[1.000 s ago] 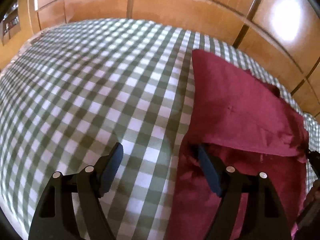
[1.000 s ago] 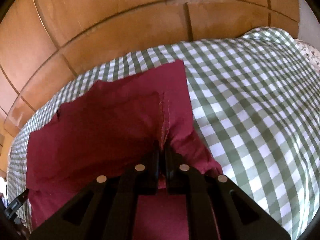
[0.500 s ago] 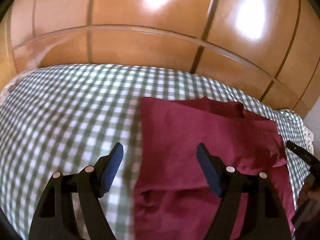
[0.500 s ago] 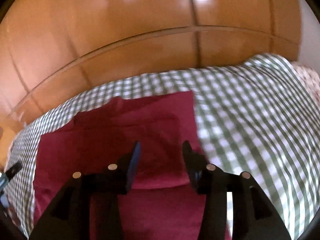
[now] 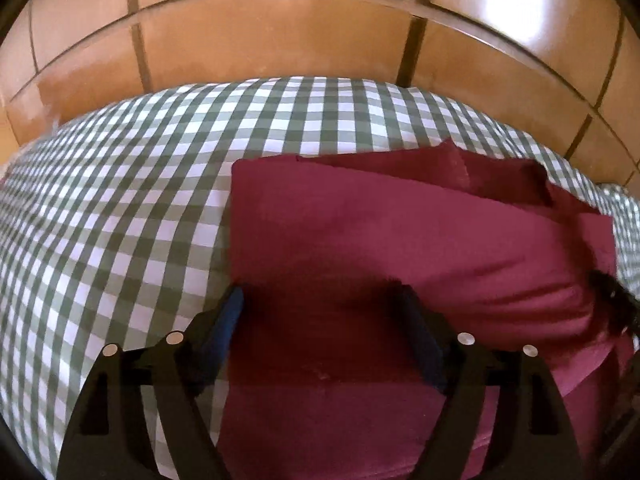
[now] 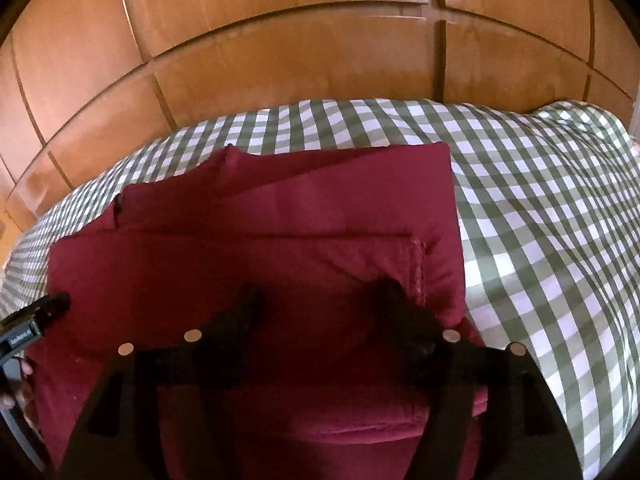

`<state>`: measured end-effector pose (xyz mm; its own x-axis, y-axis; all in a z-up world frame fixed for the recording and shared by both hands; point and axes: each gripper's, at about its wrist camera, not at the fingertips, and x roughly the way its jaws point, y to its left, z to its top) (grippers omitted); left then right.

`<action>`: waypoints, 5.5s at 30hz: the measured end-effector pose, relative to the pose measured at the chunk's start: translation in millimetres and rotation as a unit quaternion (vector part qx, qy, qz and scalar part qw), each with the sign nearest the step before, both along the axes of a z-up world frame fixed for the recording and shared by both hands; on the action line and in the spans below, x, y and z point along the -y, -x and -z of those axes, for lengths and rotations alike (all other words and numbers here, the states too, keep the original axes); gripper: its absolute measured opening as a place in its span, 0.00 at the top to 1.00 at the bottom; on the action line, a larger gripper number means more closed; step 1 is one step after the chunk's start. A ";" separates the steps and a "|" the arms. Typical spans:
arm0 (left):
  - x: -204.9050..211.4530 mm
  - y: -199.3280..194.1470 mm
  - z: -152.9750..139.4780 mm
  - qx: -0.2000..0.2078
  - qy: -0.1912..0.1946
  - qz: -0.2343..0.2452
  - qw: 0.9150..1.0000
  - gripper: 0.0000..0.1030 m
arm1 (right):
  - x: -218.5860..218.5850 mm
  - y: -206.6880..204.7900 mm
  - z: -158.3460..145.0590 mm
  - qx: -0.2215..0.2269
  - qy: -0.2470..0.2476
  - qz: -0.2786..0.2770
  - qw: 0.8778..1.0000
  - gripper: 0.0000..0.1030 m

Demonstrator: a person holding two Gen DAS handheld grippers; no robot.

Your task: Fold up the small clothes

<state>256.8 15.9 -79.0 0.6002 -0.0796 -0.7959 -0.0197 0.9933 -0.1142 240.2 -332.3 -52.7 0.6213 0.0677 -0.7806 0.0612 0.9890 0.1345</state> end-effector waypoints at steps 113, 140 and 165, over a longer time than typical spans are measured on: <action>-104.2 169.3 -45.4 -0.037 0.315 0.062 0.946 0.34 | 98.6 165.3 -77.3 0.003 -0.178 0.044 0.983 0.10; -92.0 313.8 -19.7 -0.081 0.220 0.175 0.956 0.92 | 57.5 302.4 -42.2 -0.106 -0.138 -0.017 0.985 0.77; -82.4 258.6 -60.3 0.033 0.200 0.178 0.963 0.95 | 35.3 261.1 -93.1 -0.010 -0.019 -0.036 0.999 0.93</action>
<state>-1.8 98.3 -18.7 0.5267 -0.5814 -0.6201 0.3347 0.8124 -0.4775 -20.9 -367.6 40.5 0.5975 0.1408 -0.7894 -0.0059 0.9852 0.1713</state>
